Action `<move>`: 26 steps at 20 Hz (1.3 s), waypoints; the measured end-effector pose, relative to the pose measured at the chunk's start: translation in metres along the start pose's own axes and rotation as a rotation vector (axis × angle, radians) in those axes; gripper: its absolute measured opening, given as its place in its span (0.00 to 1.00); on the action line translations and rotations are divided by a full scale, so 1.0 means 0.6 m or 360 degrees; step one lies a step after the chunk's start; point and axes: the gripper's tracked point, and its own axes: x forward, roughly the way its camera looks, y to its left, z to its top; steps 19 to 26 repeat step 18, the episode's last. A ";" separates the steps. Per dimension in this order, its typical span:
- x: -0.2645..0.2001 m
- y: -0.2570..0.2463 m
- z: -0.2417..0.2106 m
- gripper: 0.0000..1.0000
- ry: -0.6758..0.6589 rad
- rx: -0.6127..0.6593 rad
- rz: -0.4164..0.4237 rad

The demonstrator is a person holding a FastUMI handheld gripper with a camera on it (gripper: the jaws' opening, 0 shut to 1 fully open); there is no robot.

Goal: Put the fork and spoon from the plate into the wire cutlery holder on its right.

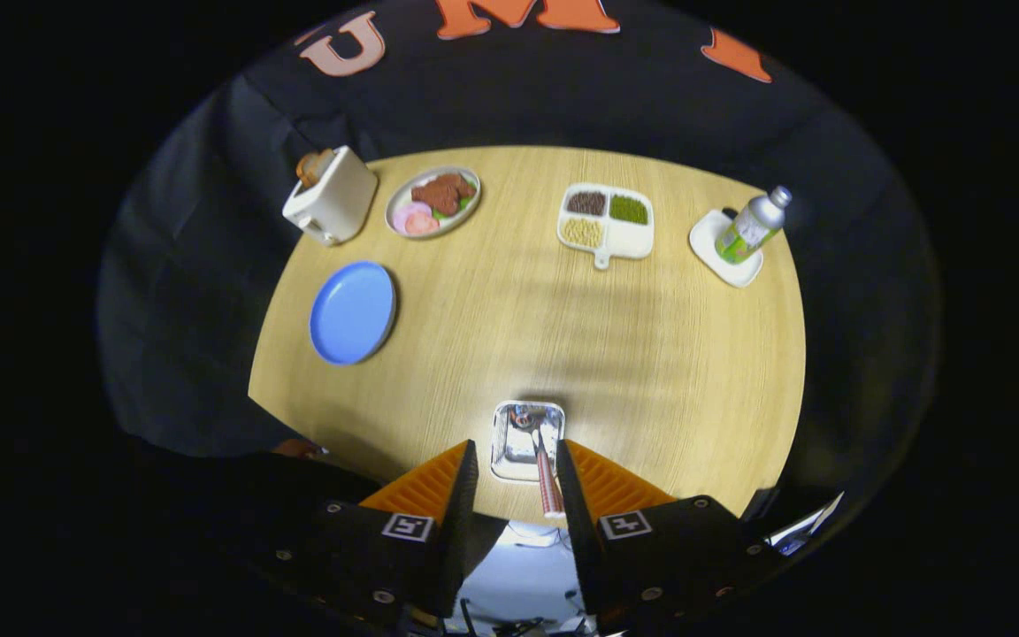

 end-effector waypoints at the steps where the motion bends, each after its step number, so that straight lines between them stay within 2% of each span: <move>1: -0.002 -0.010 0.014 0.66 -0.0113 -0.0021 -0.0043; 3: -0.003 -0.017 0.042 0.85 -0.0340 0.0022 -0.0068; 5: -0.016 -0.022 0.066 0.90 -0.0559 0.0119 -0.0058; 8: -0.051 -0.061 0.106 0.94 -0.0867 0.0169 -0.0183; 11: -0.103 -0.072 0.152 0.95 -0.1176 0.0198 -0.0255; 18: -0.166 -0.077 0.188 0.97 -0.1472 0.0143 -0.0393; 26: -0.166 -0.077 0.188 0.97 -0.1472 0.0143 -0.0393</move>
